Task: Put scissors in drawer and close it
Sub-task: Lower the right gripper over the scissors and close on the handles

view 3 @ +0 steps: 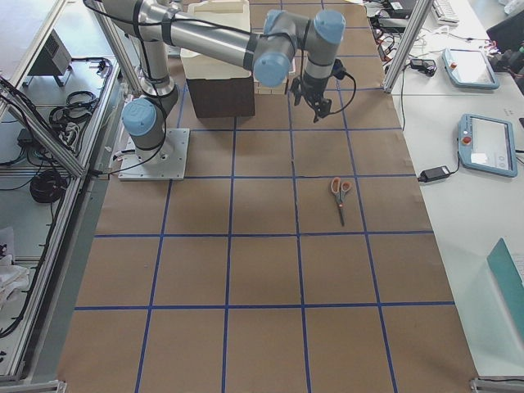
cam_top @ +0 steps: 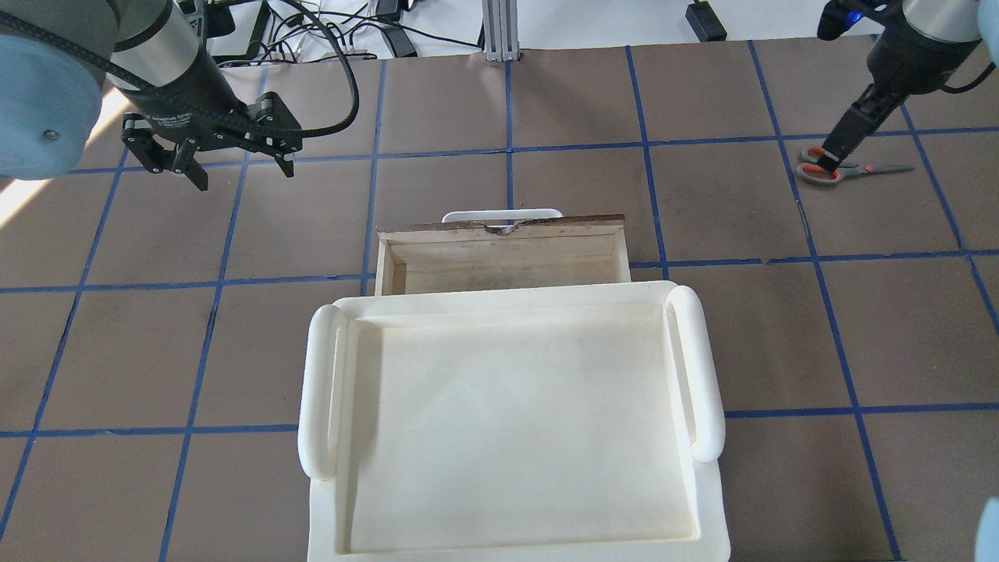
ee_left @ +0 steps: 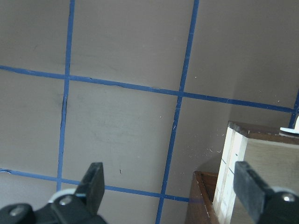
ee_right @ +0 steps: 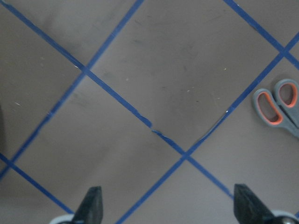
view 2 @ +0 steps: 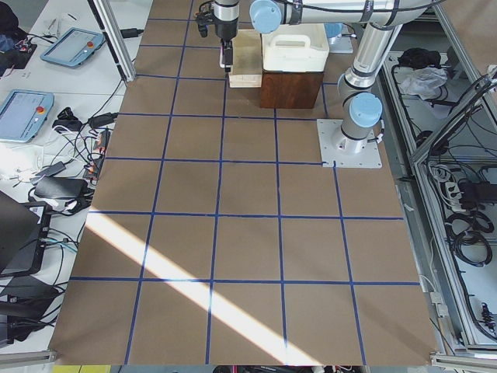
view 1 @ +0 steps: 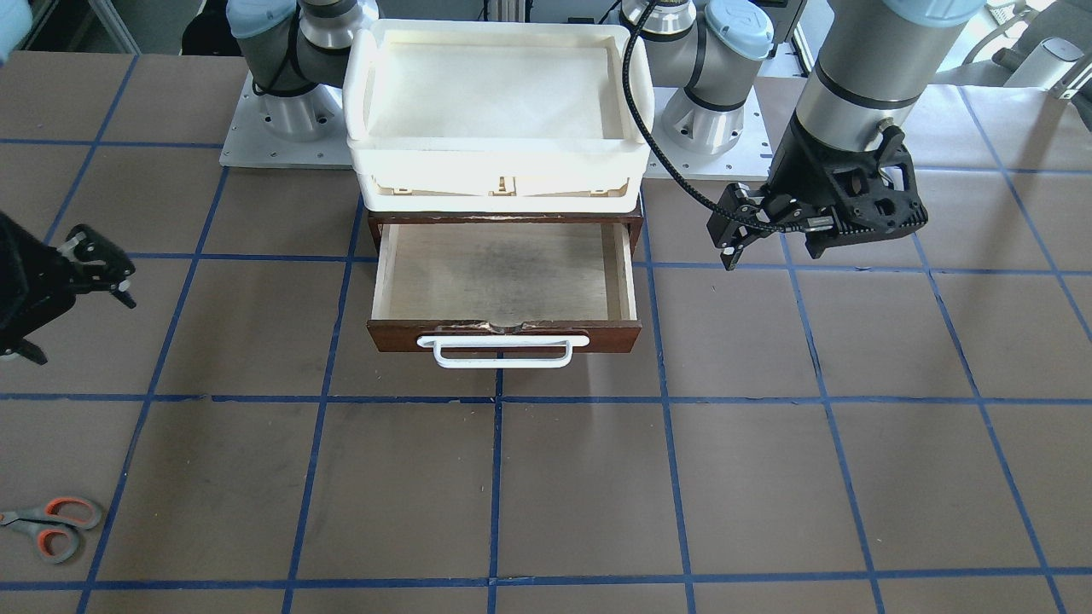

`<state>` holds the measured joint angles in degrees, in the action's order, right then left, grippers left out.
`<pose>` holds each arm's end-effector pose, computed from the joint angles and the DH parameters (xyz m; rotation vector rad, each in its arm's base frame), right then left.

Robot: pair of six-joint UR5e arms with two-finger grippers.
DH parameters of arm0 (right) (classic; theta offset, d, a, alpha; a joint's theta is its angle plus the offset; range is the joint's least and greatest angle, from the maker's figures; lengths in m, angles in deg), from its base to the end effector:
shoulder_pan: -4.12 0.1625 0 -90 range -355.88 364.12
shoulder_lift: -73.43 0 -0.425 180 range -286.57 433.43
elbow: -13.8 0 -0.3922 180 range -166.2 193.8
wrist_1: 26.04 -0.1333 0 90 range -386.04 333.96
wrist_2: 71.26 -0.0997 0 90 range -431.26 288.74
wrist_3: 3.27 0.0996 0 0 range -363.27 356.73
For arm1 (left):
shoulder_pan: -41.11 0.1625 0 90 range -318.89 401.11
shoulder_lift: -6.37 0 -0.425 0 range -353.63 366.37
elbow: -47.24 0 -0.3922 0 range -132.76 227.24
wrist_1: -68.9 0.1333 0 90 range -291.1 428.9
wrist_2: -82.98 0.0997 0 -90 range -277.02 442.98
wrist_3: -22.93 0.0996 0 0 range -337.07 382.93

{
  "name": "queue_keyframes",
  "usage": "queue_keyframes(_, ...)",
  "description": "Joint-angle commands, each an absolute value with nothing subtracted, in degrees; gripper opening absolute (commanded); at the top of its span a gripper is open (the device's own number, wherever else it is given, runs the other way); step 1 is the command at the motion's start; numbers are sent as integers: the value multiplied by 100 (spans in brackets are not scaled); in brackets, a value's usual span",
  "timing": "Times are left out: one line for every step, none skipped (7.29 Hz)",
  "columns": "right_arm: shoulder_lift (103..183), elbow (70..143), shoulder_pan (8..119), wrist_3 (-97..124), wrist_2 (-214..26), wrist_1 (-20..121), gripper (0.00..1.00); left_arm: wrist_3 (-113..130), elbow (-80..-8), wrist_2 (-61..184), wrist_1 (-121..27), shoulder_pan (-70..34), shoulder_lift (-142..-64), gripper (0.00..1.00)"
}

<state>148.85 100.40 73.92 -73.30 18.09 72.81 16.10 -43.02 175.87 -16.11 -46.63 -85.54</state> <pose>-0.0766 -0.5976 0.3942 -1.3076 2.8158 0.0321 -0.1080 -0.5152 0.4780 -0.2469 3.0823 -0.0792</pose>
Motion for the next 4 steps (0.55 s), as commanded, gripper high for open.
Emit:
queue_keyframes(13931,10063,6829,-11236,1847,8551,100,1608,-4311,17764,-1609,-4652,-8565,100)
queue_keyframes(13509,10055,6689,-12314,1813,9046,100,1608,-4311,17764,-1600,-4652,-8540,100)
queue_keyframes(13165,10046,6601,-12899,1751,9616,100,1608,-4311,17756,-1583,-4652,-8635,100)
queue_keyframes(12883,9915,6591,-13052,1646,9700,99,1608,-4311,17764,-1583,-4643,-8610,100)
